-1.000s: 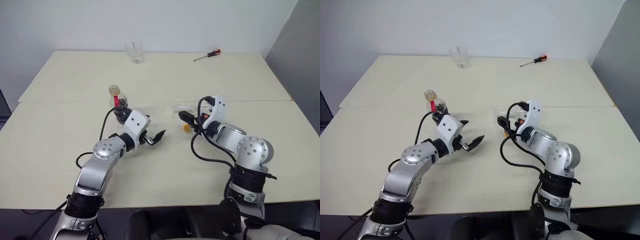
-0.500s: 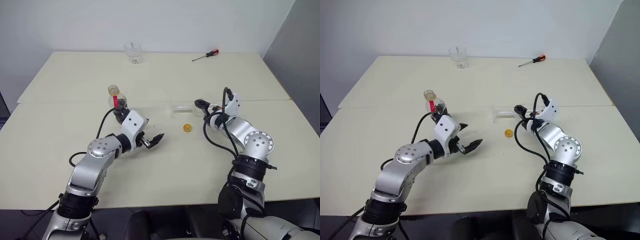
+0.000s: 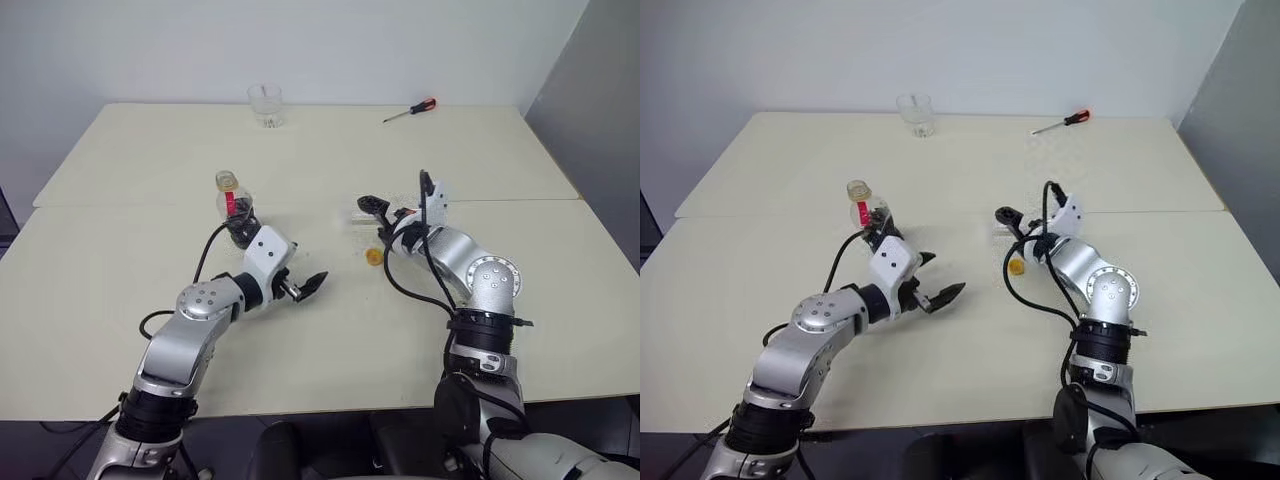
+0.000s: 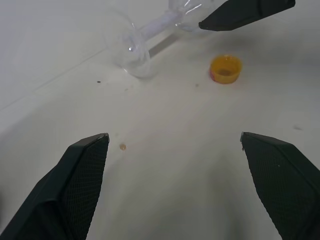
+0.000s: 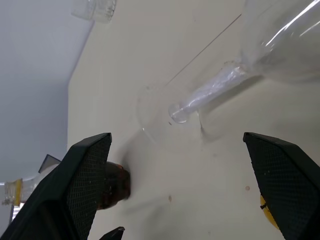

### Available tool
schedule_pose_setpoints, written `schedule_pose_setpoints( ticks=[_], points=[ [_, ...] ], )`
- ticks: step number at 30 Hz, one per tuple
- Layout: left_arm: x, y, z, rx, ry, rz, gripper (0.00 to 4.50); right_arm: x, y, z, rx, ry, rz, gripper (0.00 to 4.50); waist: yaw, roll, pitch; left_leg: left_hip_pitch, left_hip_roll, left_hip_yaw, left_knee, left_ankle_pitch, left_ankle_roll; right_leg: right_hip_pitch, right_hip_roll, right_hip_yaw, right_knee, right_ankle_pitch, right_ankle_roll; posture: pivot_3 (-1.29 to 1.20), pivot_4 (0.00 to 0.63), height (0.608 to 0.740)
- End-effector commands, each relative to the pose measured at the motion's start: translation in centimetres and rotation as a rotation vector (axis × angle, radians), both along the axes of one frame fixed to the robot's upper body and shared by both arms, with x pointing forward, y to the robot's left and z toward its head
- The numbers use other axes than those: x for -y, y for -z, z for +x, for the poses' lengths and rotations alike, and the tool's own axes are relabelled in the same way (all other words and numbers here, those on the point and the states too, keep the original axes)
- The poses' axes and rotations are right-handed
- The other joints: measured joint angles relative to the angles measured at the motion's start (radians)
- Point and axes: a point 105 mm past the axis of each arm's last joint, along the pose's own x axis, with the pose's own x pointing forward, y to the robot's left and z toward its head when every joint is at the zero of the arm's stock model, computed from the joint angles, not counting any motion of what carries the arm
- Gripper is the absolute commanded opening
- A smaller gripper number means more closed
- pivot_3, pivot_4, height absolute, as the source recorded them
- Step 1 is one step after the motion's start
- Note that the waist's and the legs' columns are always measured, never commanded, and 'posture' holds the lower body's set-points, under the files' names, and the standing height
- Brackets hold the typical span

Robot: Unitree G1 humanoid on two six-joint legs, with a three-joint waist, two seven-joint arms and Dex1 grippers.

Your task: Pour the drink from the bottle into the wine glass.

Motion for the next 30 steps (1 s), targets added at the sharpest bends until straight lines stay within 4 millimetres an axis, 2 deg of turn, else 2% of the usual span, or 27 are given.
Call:
schedule_pose_setpoints(
  ticks=[1,13,19,30],
  points=[
    [0.0,-0.6,-0.2,0.038,0.003,0.013,4.49,-5.1,-2.4,-0.7,0.025,-0.093,0.179,4.50,0.000,0.000,0.000,0.000,0.000,0.000,0.000,0.000,0.000,0.000,0.000,0.000,0.000,0.000,0.000,0.00,0.150,0.740],
    [-0.2,-0.2,-0.6,0.028,-0.012,0.015,4.49,-5.8,-2.7,1.4,0.006,-0.005,0.253,4.50,0.000,0.000,0.000,0.000,0.000,0.000,0.000,0.000,0.000,0.000,-0.001,0.000,0.000,0.000,0.000,0.00,0.150,0.740],
    [-0.1,0.0,-1.0,0.019,-0.014,0.010,4.49,-5.3,-1.7,2.1,-0.031,0.064,0.254,4.50,0.000,0.000,0.000,-0.001,0.001,0.000,0.000,0.000,0.000,0.000,-0.001,0.000,0.000,0.000,-0.001,0.00,0.150,0.740],
    [0.3,0.1,-1.3,0.016,-0.020,0.005,4.49,-5.5,-1.8,3.1,-0.050,0.123,0.305,4.50,0.000,0.000,0.000,0.000,0.001,0.000,0.000,0.000,0.000,0.000,-0.001,0.000,0.000,0.001,-0.001,0.00,0.150,0.740]
  ],
)
